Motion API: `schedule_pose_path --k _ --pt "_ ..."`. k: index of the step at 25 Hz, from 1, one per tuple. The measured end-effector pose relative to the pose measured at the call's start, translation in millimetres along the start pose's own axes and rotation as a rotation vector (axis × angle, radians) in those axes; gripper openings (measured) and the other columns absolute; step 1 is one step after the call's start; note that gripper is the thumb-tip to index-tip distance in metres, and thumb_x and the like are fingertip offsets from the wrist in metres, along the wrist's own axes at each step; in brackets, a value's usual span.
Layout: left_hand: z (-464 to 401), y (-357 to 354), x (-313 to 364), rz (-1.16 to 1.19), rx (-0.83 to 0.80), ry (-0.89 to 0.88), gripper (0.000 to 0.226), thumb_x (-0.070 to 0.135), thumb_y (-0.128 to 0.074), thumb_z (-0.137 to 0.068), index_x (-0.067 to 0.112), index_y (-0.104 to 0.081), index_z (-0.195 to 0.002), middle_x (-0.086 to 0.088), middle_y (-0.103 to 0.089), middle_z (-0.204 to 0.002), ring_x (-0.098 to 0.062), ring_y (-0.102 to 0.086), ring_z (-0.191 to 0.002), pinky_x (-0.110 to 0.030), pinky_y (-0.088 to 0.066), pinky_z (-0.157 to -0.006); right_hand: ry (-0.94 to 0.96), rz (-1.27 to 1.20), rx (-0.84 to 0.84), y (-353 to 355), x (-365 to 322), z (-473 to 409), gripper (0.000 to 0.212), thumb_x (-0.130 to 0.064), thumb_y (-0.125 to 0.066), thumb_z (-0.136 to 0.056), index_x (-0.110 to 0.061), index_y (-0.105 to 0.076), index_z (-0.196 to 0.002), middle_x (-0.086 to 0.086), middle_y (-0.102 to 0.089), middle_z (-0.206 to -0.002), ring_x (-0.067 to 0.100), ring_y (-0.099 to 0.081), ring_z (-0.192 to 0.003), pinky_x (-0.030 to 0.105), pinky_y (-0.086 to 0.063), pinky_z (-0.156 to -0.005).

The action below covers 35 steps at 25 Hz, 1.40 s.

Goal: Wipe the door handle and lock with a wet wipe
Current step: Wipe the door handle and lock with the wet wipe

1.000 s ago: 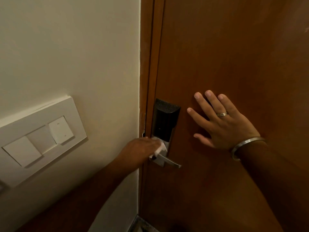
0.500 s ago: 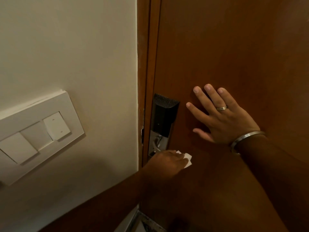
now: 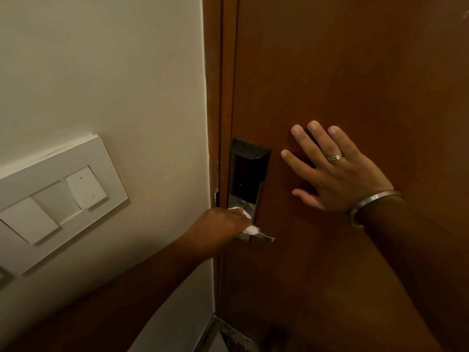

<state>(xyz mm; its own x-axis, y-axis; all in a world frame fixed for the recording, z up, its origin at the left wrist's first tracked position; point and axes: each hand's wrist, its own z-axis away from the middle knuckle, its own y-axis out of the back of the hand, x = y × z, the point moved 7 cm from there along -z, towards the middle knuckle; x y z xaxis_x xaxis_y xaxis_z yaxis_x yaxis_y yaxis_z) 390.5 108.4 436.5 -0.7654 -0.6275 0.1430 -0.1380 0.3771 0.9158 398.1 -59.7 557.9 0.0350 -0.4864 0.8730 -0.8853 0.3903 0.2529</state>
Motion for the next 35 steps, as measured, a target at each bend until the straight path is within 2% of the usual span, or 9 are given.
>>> schedule_pose_path --k 3,8,11,13,17,19,23,26,35 --pt "8.7 5.3 6.8 0.002 0.078 -0.055 0.036 0.002 -0.081 -0.073 0.002 -0.069 -0.106 -0.020 -0.070 -0.107 -0.032 -0.067 -0.099 -0.042 -0.054 -0.085 0.000 -0.007 0.004 -0.7 -0.9 0.7 0.084 -0.068 -0.027 -0.092 -0.014 -0.030 -0.156 0.028 -0.015 -0.163 0.046 -0.017 -0.149 0.055 -0.011 -0.122" --pt "18.7 3.5 -28.0 0.038 0.140 0.224 0.043 0.020 -0.069 -0.089 0.006 -0.056 -0.128 -0.017 -0.065 -0.121 -0.028 -0.065 -0.102 -0.039 -0.052 -0.086 0.006 -0.004 0.012 -2.5 -1.4 1.0 0.084 -0.068 -0.025 -0.092 -0.014 -0.029 -0.156 0.028 -0.013 -0.163 0.047 -0.015 -0.149 0.055 -0.005 -0.122" --pt "27.0 0.8 -16.0 -0.131 0.126 -0.084 0.054 0.002 -0.086 -0.066 -0.003 -0.063 -0.115 -0.021 -0.068 -0.113 -0.030 -0.068 -0.098 -0.043 -0.058 -0.079 0.008 -0.009 0.007 -2.8 -2.3 1.0 0.084 -0.069 -0.025 -0.092 -0.014 -0.028 -0.157 0.028 -0.012 -0.163 0.046 -0.013 -0.150 0.054 -0.002 -0.122" --pt "27.7 0.0 -18.2 -0.154 0.092 -0.120 0.059 0.002 -0.085 -0.067 -0.002 -0.060 -0.120 -0.021 -0.065 -0.119 -0.030 -0.065 -0.105 -0.045 -0.057 -0.082 0.003 -0.007 0.008 -2.2 -1.0 0.8 0.084 -0.069 -0.024 -0.093 -0.014 -0.028 -0.157 0.028 -0.012 -0.163 0.046 -0.014 -0.150 0.054 -0.002 -0.122" --pt "23.9 -12.0 -45.1 0.123 0.075 0.225 0.052 0.020 -0.061 -0.093 0.011 -0.040 -0.140 -0.015 -0.061 -0.126 -0.026 -0.062 -0.107 -0.037 -0.051 -0.090 0.008 0.001 0.009 -0.8 -0.8 0.6 0.084 -0.068 -0.024 -0.092 -0.014 -0.030 -0.156 0.028 -0.015 -0.163 0.046 -0.016 -0.149 0.054 -0.004 -0.122" --pt "26.1 -5.7 -45.9 0.224 0.116 0.310 0.040 0.030 -0.057 -0.095 0.021 -0.049 -0.133 -0.004 -0.063 -0.123 -0.024 -0.061 -0.109 -0.030 -0.050 -0.090 0.012 0.002 0.005 -1.2 -2.1 0.2 0.084 -0.068 -0.024 -0.092 -0.015 -0.030 -0.156 0.028 -0.016 -0.163 0.047 -0.016 -0.149 0.054 -0.005 -0.122" --pt "14.6 -13.9 19.2 -0.071 0.088 -0.193 0.048 0.004 -0.081 -0.071 0.000 -0.062 -0.116 -0.020 -0.066 -0.116 -0.034 -0.063 -0.106 -0.049 -0.055 -0.085 0.007 -0.002 0.003 -1.6 -1.8 0.7 0.083 -0.067 -0.023 -0.093 -0.014 -0.028 -0.157 0.028 -0.014 -0.163 0.047 -0.014 -0.149 0.055 -0.003 -0.122" --pt "-8.5 -36.7 60.6 -0.139 0.076 -0.288 0.045 0.011 -0.077 -0.078 -0.001 -0.061 -0.118 -0.021 -0.065 -0.119 -0.031 -0.063 -0.108 -0.044 -0.053 -0.088 0.003 -0.003 0.001 -0.5 -0.8 0.7 0.082 -0.067 -0.023 -0.093 -0.015 -0.028 -0.157 0.028 -0.013 -0.163 0.046 -0.014 -0.150 0.055 -0.003 -0.122" --pt "1.9 -14.4 5.9 -0.090 0.099 -0.063 0.043 0.019 -0.083 -0.074 0.006 -0.066 -0.111 -0.017 -0.070 -0.109 -0.031 -0.065 -0.102 -0.044 -0.051 -0.086 0.011 0.013 0.001 -0.8 -1.8 1.2 0.083 -0.067 -0.023 -0.093 -0.014 -0.027 -0.157 0.028 -0.015 -0.163 0.046 -0.015 -0.149 0.055 -0.007 -0.121"
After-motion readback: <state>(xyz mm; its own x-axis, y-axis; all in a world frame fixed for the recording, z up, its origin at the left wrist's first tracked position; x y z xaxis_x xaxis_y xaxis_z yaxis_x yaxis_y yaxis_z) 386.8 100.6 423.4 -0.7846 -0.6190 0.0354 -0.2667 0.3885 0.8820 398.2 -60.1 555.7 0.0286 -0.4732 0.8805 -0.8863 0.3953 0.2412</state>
